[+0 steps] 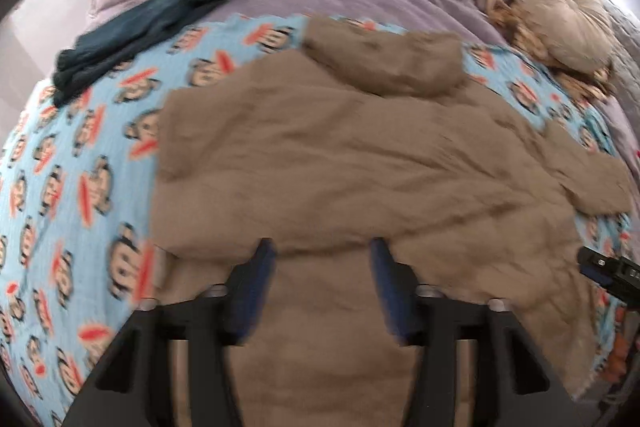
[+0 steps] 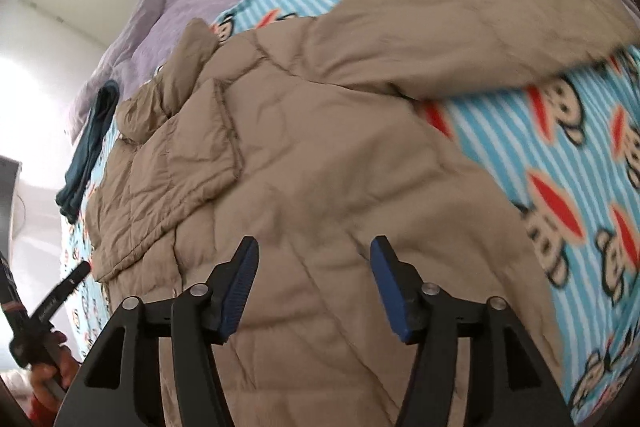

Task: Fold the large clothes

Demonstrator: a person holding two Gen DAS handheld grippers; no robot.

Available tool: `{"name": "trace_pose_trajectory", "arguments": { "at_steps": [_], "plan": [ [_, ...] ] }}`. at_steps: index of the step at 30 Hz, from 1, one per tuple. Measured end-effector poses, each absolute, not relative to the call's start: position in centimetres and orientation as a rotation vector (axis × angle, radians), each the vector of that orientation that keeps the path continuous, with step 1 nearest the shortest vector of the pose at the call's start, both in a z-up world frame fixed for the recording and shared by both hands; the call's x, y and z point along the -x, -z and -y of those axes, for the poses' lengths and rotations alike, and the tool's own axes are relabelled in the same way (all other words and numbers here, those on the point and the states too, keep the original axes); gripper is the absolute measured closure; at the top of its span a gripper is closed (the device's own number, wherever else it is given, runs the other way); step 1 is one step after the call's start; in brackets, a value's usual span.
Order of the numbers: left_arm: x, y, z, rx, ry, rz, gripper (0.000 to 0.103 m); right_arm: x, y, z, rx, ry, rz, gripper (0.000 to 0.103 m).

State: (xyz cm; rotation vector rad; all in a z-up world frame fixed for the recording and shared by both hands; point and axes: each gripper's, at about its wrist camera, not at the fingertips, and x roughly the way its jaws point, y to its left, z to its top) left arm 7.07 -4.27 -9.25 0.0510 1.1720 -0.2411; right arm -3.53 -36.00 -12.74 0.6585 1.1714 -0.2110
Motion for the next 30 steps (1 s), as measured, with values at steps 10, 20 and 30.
{"name": "trace_pose_trajectory", "arguments": {
  "at_steps": [10,20,30],
  "plan": [
    [-3.5,8.9,12.0,-0.1,0.298,-1.168,0.001,7.7,12.8,42.8,-0.772,0.275,-1.131,0.023],
    [-3.4,10.0,16.9,-0.107,0.296,-1.215,0.001,8.7,14.0,52.2,-0.923,0.351,-1.013,0.0],
    [-5.3,11.6,20.3,-0.119,0.296,-1.255,0.001,6.2,17.2,62.3,-1.053,0.425,-0.924,0.0]
  ]
}}
